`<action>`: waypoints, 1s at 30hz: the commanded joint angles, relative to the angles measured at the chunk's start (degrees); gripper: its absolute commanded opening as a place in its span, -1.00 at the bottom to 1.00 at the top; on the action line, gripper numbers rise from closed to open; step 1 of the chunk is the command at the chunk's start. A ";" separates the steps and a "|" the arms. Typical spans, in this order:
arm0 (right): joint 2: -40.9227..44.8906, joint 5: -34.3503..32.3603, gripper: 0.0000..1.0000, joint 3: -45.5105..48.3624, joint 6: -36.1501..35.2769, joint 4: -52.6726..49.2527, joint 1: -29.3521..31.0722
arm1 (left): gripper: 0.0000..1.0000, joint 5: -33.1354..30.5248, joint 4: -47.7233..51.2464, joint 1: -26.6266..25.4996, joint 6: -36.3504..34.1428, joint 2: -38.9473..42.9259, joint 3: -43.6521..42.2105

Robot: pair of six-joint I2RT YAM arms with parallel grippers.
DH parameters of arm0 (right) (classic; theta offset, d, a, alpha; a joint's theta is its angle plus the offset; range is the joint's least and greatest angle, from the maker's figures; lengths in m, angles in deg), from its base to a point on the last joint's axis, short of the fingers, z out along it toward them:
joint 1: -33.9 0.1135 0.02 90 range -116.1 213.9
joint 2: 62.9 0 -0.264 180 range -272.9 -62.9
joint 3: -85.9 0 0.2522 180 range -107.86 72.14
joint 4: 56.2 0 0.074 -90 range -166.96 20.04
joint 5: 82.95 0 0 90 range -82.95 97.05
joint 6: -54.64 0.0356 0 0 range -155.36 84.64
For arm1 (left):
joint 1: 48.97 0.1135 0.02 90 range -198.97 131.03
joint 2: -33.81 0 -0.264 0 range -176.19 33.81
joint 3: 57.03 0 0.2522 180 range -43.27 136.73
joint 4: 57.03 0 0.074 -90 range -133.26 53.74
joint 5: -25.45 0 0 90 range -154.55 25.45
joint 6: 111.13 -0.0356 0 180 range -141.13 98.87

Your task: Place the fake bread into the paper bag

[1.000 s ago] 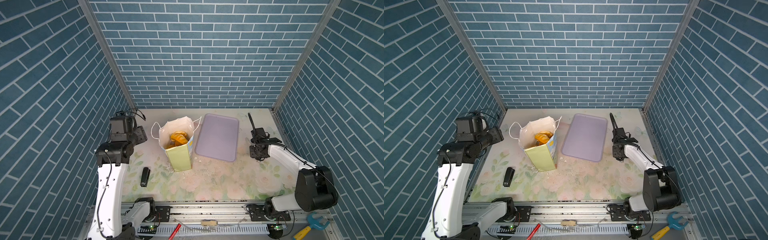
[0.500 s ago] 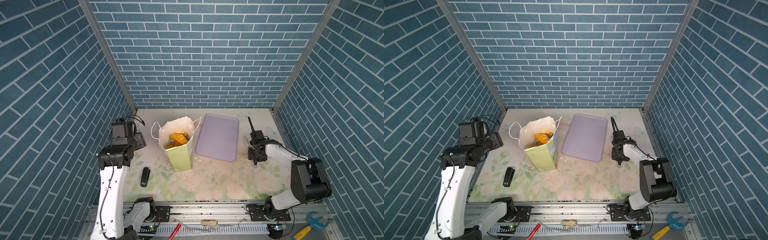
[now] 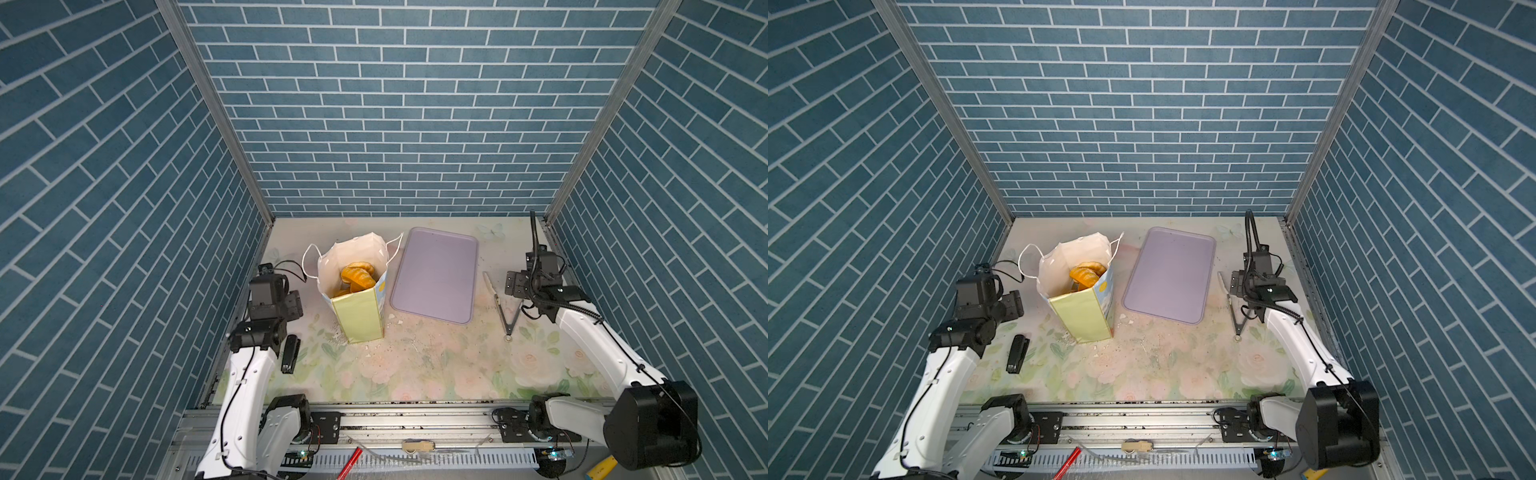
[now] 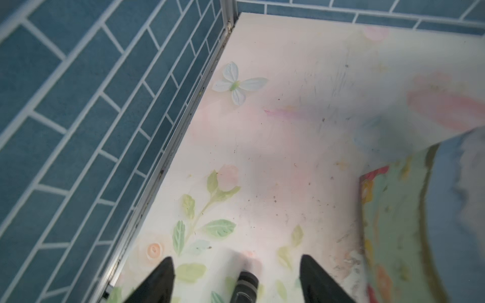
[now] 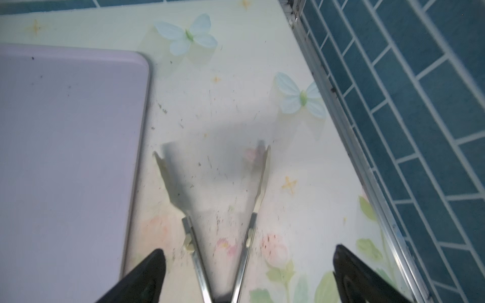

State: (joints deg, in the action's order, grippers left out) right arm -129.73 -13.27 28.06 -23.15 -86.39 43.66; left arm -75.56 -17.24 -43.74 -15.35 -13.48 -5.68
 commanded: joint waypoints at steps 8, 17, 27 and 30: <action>-6.95 5.67 0.97 28.31 -8.83 64.13 -5.57 | 0.99 3.71 -48.37 0.21 -6.38 -6.57 -20.39; -21.90 15.82 0.98 31.27 -9.04 85.23 -11.43 | 0.99 9.65 -70.00 -0.30 -6.37 -22.93 -22.69; -21.61 14.39 0.98 23.43 -8.89 70.28 -11.39 | 0.99 12.61 -85.72 -2.32 -5.80 -37.46 -22.16; -21.63 15.34 0.98 22.08 -8.84 67.37 -11.43 | 0.99 10.05 -84.28 -4.65 -7.76 -39.90 -19.84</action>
State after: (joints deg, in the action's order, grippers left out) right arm -151.08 0.78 50.97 -30.80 -17.27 32.34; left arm -64.39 -97.61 -46.75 -21.36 -52.56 -27.52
